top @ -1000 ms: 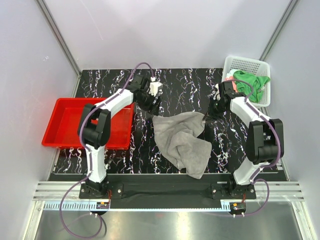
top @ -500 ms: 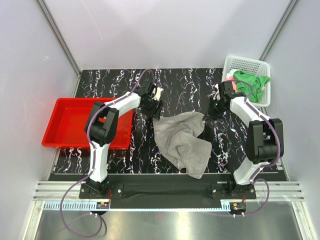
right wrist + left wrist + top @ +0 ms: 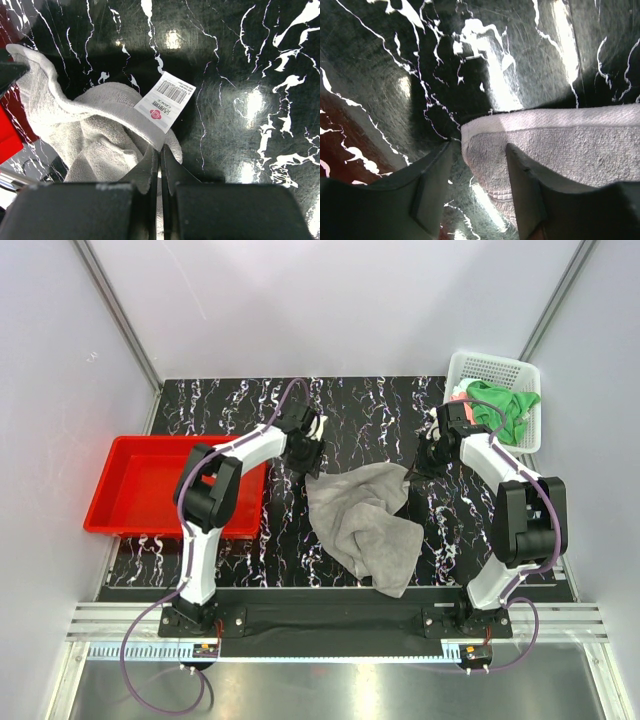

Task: Fold and stack the towels
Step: Flatten out the crumpled towel

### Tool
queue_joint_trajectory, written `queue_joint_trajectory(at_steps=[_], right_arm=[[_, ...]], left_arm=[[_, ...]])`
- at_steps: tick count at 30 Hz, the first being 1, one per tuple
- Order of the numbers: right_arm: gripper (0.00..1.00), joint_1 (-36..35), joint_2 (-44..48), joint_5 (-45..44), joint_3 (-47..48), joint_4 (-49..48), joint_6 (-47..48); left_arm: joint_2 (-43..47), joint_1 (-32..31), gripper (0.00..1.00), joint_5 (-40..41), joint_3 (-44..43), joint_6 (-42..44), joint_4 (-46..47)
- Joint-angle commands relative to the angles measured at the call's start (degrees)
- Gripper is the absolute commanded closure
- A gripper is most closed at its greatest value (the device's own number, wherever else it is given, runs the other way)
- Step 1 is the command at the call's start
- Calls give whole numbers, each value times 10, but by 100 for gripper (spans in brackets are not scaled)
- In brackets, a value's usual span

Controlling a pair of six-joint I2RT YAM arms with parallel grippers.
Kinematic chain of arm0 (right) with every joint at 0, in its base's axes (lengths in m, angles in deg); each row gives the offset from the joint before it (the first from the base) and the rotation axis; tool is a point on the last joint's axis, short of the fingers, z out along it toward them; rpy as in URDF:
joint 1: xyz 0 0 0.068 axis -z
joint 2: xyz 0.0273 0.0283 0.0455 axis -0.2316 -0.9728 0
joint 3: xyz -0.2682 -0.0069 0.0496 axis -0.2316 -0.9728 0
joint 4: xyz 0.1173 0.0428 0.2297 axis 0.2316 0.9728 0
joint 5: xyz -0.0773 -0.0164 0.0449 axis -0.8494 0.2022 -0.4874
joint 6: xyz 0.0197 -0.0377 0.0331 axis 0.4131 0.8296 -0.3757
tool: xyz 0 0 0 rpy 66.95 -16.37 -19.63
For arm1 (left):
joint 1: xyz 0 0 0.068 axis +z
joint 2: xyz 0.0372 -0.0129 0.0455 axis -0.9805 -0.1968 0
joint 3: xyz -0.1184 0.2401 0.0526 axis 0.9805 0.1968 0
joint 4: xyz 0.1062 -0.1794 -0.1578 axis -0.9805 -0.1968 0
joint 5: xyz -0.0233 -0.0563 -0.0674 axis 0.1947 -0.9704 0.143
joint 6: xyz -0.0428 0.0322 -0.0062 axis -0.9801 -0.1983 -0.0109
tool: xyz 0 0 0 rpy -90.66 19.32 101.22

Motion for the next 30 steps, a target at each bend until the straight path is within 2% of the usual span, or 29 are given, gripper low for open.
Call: queue_joint_trajectory(at_steps=[1, 6, 7, 10, 14, 20, 25, 26, 28, 29, 30], right_arm=[[100, 1, 2, 12, 7, -21, 4], [100, 2, 5, 15, 4, -23, 4], [100, 1, 4, 15, 4, -23, 4], [100, 2, 3, 9, 4, -20, 2], [100, 2, -2, 4, 17, -16, -5], [100, 0, -4, -10, 113, 20, -3], [100, -1, -24, -27, 328, 78, 80], [100, -1, -32, -28, 403, 88, 92], [100, 0, -40, -32, 480, 121, 121], [100, -1, -45, -34, 550, 133, 125], [100, 0, -46, -28, 582, 143, 133]], left_arm=[[-45, -6, 53, 10, -12, -21, -29], [-67, -8, 69, 22, -26, -32, -45], [-68, -9, 79, 24, -28, -33, -47], [-64, -10, 100, 30, -31, -33, -55], [-10, -6, 100, 32, -37, -22, -54], [102, 24, 100, 61, -96, -16, -66], [162, 47, 100, 113, -233, 6, -78], [177, 47, 100, 118, -254, 19, -79], [195, 46, 100, 119, -298, 27, -70], [217, 45, 100, 114, -305, 35, -66], [229, 44, 100, 111, -307, 38, -60]])
